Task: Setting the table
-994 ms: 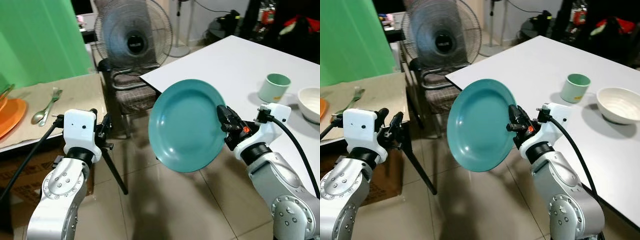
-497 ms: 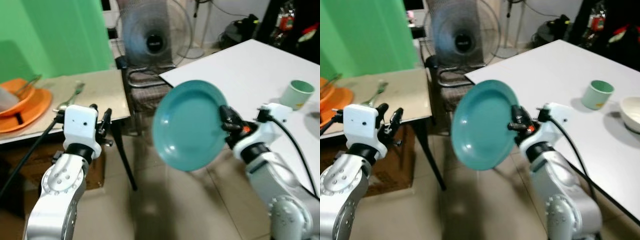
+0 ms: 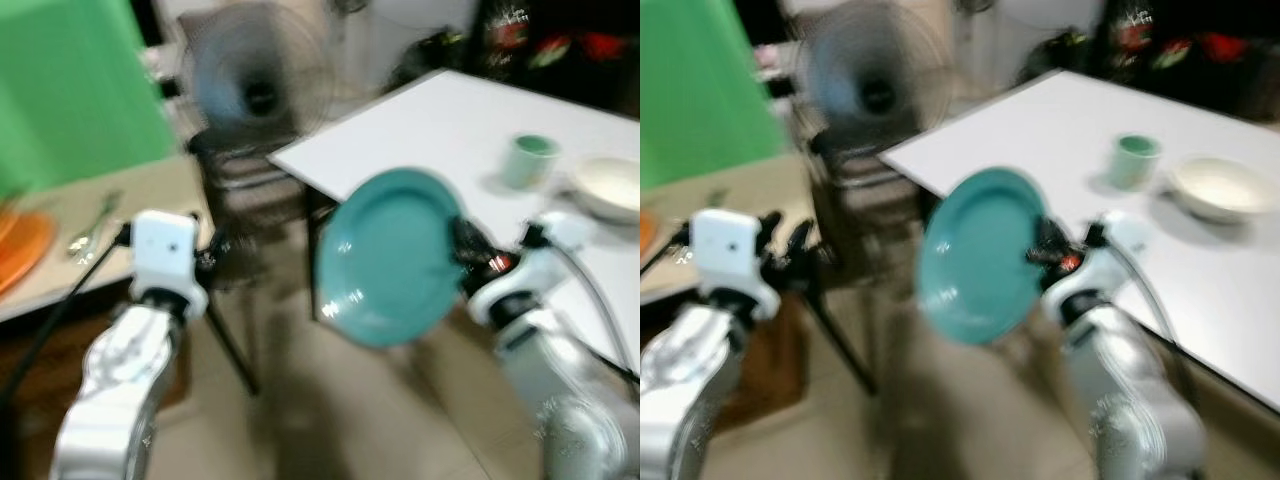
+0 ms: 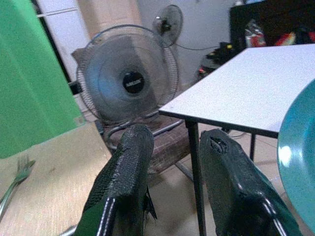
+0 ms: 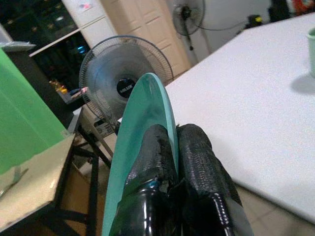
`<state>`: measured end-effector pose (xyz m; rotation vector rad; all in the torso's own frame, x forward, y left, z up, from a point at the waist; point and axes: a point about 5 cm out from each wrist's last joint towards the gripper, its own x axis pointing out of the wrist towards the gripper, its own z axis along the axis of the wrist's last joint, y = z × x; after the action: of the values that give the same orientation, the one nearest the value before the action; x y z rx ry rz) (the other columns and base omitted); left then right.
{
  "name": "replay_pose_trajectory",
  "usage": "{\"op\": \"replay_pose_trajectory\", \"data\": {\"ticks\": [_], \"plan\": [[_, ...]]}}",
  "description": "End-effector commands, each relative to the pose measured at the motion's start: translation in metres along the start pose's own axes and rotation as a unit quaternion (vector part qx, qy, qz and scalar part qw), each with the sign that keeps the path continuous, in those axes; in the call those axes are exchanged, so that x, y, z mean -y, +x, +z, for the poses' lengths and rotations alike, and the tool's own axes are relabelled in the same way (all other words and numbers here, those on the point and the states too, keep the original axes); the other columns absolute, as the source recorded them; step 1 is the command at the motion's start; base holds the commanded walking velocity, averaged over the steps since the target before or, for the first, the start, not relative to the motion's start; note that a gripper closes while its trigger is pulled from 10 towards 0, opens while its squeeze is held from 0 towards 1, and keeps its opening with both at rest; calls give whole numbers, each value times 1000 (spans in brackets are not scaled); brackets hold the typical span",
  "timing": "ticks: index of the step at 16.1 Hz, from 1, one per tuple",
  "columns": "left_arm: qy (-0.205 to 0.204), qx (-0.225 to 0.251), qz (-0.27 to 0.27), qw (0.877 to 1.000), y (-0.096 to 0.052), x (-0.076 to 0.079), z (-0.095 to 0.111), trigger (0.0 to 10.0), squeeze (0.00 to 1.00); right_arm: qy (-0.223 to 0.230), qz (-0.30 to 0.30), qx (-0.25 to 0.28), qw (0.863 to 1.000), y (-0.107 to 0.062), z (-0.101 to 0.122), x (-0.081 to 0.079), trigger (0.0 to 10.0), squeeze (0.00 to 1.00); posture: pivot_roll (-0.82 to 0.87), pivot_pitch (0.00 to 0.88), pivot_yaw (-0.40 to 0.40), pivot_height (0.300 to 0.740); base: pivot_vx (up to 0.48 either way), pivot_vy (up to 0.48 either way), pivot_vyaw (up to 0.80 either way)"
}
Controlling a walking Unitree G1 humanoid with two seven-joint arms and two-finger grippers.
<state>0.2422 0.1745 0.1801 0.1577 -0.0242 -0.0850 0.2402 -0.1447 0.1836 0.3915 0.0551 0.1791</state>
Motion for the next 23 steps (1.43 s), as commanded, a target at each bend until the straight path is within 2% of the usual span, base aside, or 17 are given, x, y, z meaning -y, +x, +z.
{"op": "replay_pose_trajectory", "data": {"ticks": [1,5,6,7,8,9,11,13,15,16,18,19,21,22,23], "plan": [[-17,-7,-7,1000,1,3,-1,10000,0,-3,10,25,1000,-2,10,-4,10000,0,-103,0,59,740,0,480,-800],[-7,-10,-9,1000,1,2,-2,10000,0,-1,5,26,1000,-3,10,-3,10000,0,-106,0,65,740,0,480,-800],[6,-4,-6,1000,2,1,0,10000,0,-1,4,26,1000,-3,9,-4,10000,0,-107,0,66,740,0,-480,-800],[2,-12,-10,1000,2,3,-2,10000,0,-1,3,27,1000,-3,9,-4,10000,0,-108,0,65,740,0,-480,0],[-22,-18,-9,1000,1,4,-4,10000,0,-1,3,26,1000,-3,10,-3,10000,0,-107,0,63,740,0,-480,0],[-31,-20,-9,999,1,4,-4,10000,0,-1,2,26,1000,-3,10,-3,10000,0,-106,0,58,740,0,480,0],[-18,-18,-6,1000,-1,3,-3,10000,0,-1,1,24,1000,-3,10,-2,10000,0,-103,0,52,740,0,480,-800],[13,-7,-3,1000,-1,3,0,10000,0,-1,2,23,1000,-1,10,-2,10000,0,-99,0,48,740,0,-240,0],[4,-14,-6,1000,0,5,-2,10000,0,0,4,22,1000,0,10,-2,10000,0,-97,0,47,740,0,-480,0],[-19,-14,-4,1000,0,5,-2,10000,0,0,4,22,1000,1,10,-3,10000,0,-99,0,52,740,0,480,-800],[-24,-21,-8,999,0,4,-3,10000,0,2,2,23,1000,0,10,-3,10000,0,-100,0,58,740,0,480,0],[-13,-13,-10,1000,1,4,-1,10000,0,3,0,24,1000,0,10,-2,10000,0,-101,0,60,740,0,480,0],[6,-12,-14,1000,3,4,0,10000,0,5,-4,27,1000,0,10,-2,10000,0,-106,0,72,740,0,-240,-400],[-11,-24,-17,999,3,5,-3,10000,0,5,-5,28,1000,0,10,-2,10000,0,-106,0,73,740,0,-480,-800],[-27,-23,-15,999,3,5,-3,10000,0,6,-6,29,1000,0,10,-2,10000,0,-109,0,75,740,0,480,0]]}}
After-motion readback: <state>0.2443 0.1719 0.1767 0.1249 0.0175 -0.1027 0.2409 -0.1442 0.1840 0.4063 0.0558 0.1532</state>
